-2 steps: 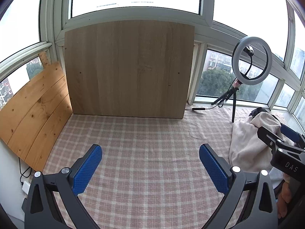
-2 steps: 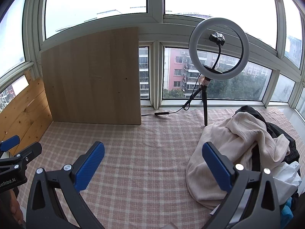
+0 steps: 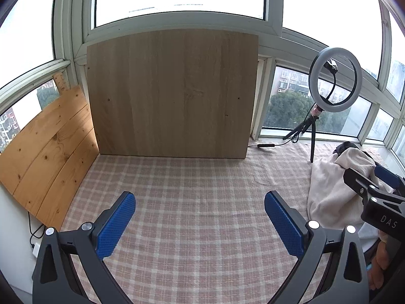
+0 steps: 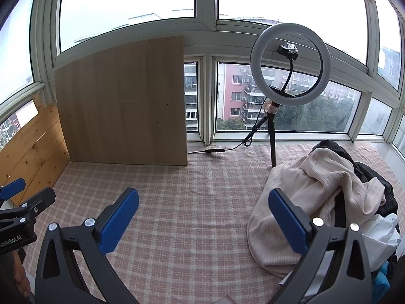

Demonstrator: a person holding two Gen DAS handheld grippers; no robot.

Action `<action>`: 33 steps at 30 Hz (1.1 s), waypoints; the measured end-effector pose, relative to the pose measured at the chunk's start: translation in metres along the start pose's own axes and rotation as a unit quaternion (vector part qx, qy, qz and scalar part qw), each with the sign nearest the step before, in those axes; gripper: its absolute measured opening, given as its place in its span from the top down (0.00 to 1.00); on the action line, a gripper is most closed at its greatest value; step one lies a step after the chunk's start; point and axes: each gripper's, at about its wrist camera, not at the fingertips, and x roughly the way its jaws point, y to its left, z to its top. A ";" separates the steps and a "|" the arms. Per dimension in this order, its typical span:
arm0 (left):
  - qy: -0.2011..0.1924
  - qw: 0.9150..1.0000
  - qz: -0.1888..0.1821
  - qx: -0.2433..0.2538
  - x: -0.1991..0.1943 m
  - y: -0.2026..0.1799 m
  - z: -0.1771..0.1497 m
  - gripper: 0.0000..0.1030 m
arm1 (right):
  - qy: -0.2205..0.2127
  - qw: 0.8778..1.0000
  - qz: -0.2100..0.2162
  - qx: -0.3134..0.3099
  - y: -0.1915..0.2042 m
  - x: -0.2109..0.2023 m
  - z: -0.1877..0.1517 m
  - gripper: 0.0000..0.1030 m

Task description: Fold clothes

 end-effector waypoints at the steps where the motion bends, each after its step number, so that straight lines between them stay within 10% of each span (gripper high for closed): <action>1: -0.001 1.000 0.001 0.001 0.000 -0.001 0.000 0.01 | 0.000 1.000 0.001 0.001 0.000 0.000 0.000 0.00; 33: -0.010 0.998 -0.012 0.059 0.001 -0.034 -0.005 0.02 | 0.008 0.998 -0.050 0.047 -0.023 -0.001 -0.017 0.00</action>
